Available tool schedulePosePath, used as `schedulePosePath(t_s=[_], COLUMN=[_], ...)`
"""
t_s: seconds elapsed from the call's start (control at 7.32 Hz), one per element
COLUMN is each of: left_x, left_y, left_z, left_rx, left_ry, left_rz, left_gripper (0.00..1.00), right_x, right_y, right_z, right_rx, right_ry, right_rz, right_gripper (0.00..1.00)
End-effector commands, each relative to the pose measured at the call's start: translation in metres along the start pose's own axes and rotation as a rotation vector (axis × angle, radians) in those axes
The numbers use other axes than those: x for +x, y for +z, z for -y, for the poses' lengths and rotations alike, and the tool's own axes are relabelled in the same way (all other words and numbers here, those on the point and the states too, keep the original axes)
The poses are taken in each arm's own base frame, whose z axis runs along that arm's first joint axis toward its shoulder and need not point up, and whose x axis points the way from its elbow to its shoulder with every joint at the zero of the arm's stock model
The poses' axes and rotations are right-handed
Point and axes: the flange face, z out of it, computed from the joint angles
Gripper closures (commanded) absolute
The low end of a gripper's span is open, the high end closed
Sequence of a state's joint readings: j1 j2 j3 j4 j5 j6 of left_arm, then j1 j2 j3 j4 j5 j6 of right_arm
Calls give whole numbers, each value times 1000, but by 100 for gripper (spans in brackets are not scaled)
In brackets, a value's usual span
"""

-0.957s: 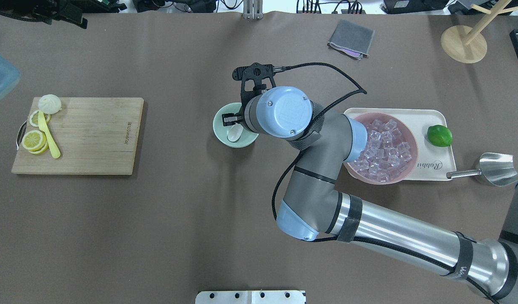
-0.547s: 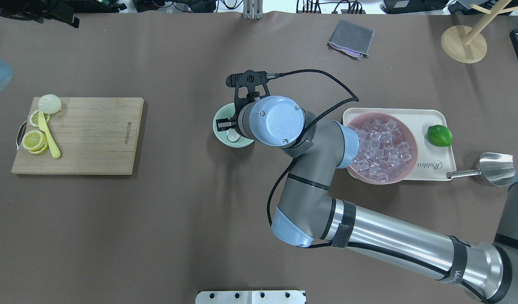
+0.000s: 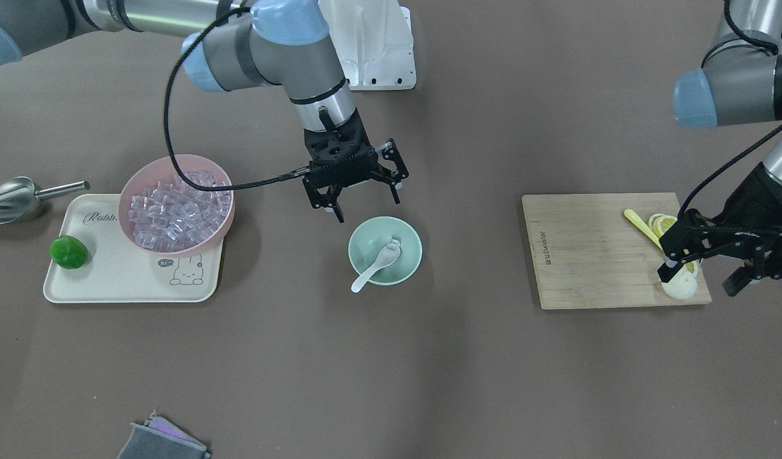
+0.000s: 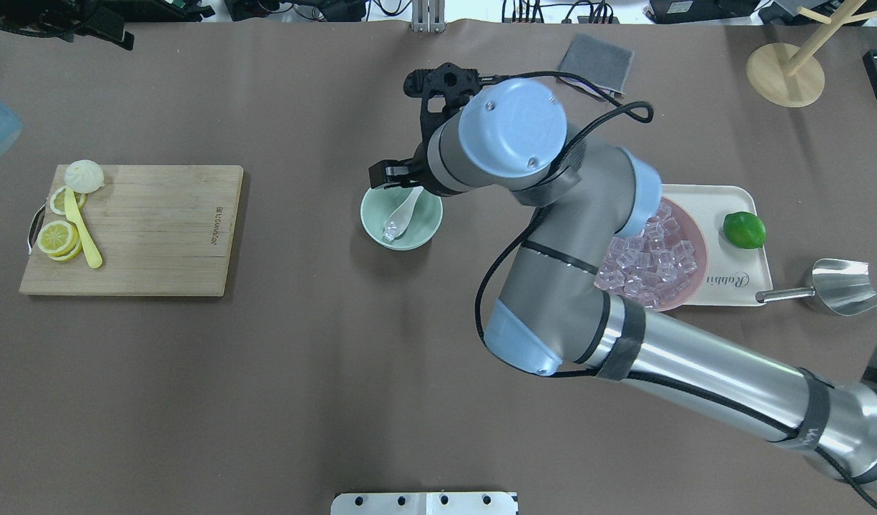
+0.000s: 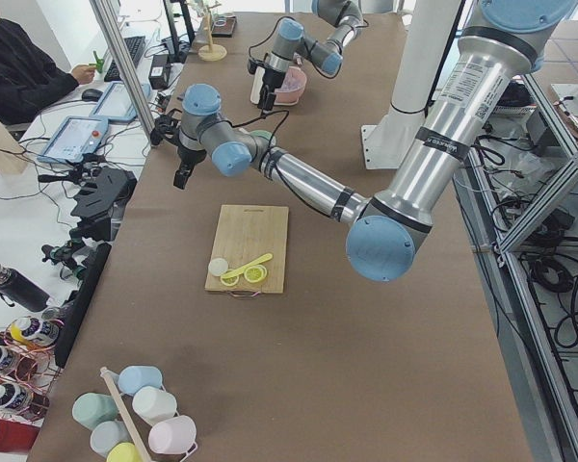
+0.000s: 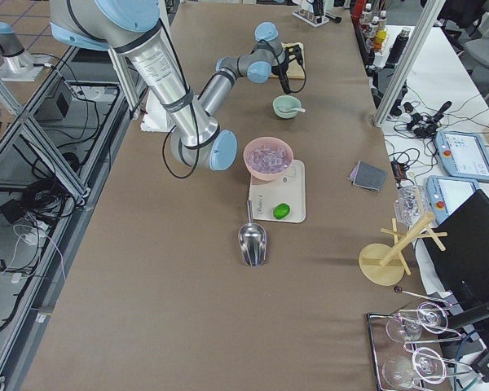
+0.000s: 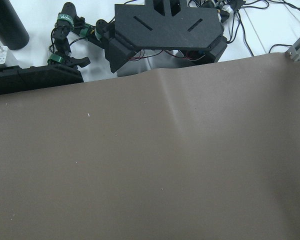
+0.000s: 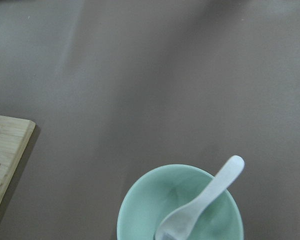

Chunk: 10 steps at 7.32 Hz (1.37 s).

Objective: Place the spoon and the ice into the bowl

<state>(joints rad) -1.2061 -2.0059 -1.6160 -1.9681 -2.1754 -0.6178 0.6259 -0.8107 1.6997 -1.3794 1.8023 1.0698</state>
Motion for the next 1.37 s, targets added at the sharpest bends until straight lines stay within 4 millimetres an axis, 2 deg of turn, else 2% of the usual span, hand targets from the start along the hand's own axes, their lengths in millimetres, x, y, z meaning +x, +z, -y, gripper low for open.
schedulePosePath(t_s=[0.0,0.14,0.27,0.41,0.55,0.68,0.82,0.96,1.09,1.23], left_x=[-20,-30,-49,-79,-132,-183,-230,-262,-287,-309], left_y=[-1,3,6,10,-3,-19,-36,-57,-75,-79], left_z=[-23,-24,-32,-58,-77,-100,-135,-164,-187,-223], left_rx=[-7,3,38,17,-10,-39,-69,-97,-116,-139], left_ry=[-14,-22,-30,17,56,81,61,-7,-67,-116], left_rz=[20,56,138,168,220,271,308,241,156,160], left_gripper=[2,2,2,2,2,2,2,2,2,2], right_x=[113,175,231,298,377,449,520,574,619,639], right_y=[-114,-150,-165,-173,-194,-212,-226,-241,-243,-240], right_z=[22,28,30,27,20,4,-18,-33,-66,-91], right_rx=[-179,-230,-280,-360,-439,-490,-520,-506,-523,-509], right_ry=[52,25,-11,-118,-191,-227,-134,-53,-21,-22], right_rz=[-73,-131,-217,-277,-318,-331,-322,-301,-276,-278], right_gripper=[0,0,0,0,0,0,0,0,0,0])
